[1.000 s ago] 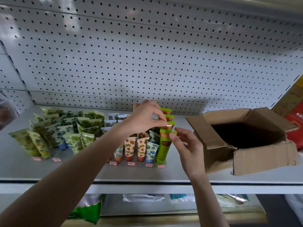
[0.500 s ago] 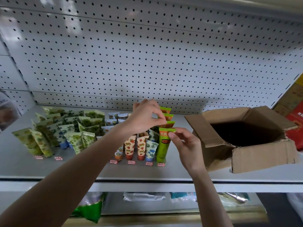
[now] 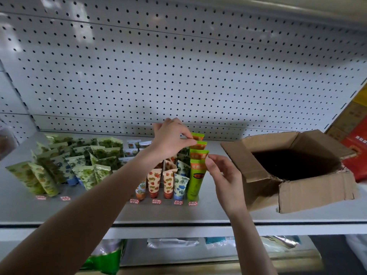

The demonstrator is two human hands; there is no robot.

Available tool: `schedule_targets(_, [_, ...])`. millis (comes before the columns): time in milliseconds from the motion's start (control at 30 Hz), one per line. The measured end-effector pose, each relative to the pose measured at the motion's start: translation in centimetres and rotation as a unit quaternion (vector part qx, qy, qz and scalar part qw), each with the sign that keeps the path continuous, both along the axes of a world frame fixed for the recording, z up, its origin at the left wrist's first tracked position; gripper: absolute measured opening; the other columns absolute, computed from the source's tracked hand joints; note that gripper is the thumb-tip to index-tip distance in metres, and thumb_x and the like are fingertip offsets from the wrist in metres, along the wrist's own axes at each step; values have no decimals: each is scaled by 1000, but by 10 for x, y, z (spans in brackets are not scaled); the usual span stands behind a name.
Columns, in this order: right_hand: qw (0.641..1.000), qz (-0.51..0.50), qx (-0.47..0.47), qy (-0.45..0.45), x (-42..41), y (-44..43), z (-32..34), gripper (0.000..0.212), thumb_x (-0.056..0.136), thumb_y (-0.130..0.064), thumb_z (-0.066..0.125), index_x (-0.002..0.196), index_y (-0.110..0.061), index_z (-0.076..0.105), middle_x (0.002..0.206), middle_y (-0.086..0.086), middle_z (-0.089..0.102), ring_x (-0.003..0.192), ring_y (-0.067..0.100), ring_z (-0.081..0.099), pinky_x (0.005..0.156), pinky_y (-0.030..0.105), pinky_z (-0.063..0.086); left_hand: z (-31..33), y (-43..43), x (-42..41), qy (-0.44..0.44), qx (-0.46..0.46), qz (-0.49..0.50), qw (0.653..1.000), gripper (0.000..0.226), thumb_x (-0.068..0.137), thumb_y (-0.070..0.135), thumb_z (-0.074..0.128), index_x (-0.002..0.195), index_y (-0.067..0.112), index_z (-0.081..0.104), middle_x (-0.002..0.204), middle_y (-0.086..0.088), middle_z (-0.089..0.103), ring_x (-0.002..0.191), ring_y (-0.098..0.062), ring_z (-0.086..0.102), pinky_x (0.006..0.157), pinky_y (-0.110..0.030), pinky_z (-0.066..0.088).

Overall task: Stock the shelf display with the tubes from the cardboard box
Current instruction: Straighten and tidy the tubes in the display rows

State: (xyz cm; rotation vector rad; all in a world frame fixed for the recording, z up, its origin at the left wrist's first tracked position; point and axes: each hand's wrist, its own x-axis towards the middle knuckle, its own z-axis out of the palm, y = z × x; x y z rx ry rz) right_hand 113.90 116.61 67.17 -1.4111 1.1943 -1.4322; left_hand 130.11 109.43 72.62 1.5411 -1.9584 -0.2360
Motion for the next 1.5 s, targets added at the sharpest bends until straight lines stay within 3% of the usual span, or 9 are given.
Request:
schedule_targets(167, [1000,-12,7,17,0,-1,-2,34,83,-44,58,102,-17,65,95,-6,68,91,10,62,80,26,50,-2,-3,-2,-4,-12,-9,1000,17,79,43,67,84,28,73,98,14,49,111,-14,41,85,-29,15])
schedule_targets(267, [1000,-13,8,16,-1,0,-3,36,83,-48,60,104,-19,64,97,-7,68,92,8,62,78,22,49,-1,-3,0,-7,-11,-18,1000,19,78,46,67,84,29,73,99,13,51,109,-13,41,86,-30,15])
schedule_targets(433, [1000,-15,14,9,0,0,-4,39,80,-49,57,104,-21,63,97,-9,67,92,7,62,77,19,48,2,-11,6,57,-13,-14,998,16,82,45,63,87,32,71,100,6,56,107,-15,43,86,-34,20])
schedule_targets(600, [1000,-16,16,19,1,0,-3,41,79,-51,56,106,-21,62,98,-11,67,93,5,62,77,19,49,-1,-20,1,1,0,16,1000,18,85,43,61,94,32,71,107,6,55,112,-16,39,78,-28,13])
schedule_targets(933, [999,-13,15,26,1,1,-3,37,80,-49,56,105,-22,62,97,-13,66,92,0,61,73,10,47,-3,-23,-5,-10,-18,34,999,16,84,41,63,86,28,72,95,9,49,106,-17,42,77,-28,13])
schedule_targets(1100, [1000,-7,16,23,0,2,-1,30,86,-42,60,106,-20,62,98,-11,67,91,0,61,74,11,48,-4,-23,-3,3,-20,26,999,15,83,40,64,87,29,72,95,8,50,107,-17,41,79,-29,15])
schedule_targets(1267, [999,-11,18,24,2,3,0,35,85,-46,60,107,-20,62,99,-12,66,92,0,61,73,11,47,-4,-22,-2,-2,-20,25,999,15,83,42,63,90,32,72,97,9,51,108,-16,41,79,-29,15])
schedule_targets(1500, [1000,-7,13,26,2,9,4,34,83,-43,58,107,-19,61,97,-16,63,88,-10,58,69,5,44,-3,-11,7,29,-34,23,999,18,82,41,65,95,31,71,92,10,51,104,-14,43,76,-29,14])
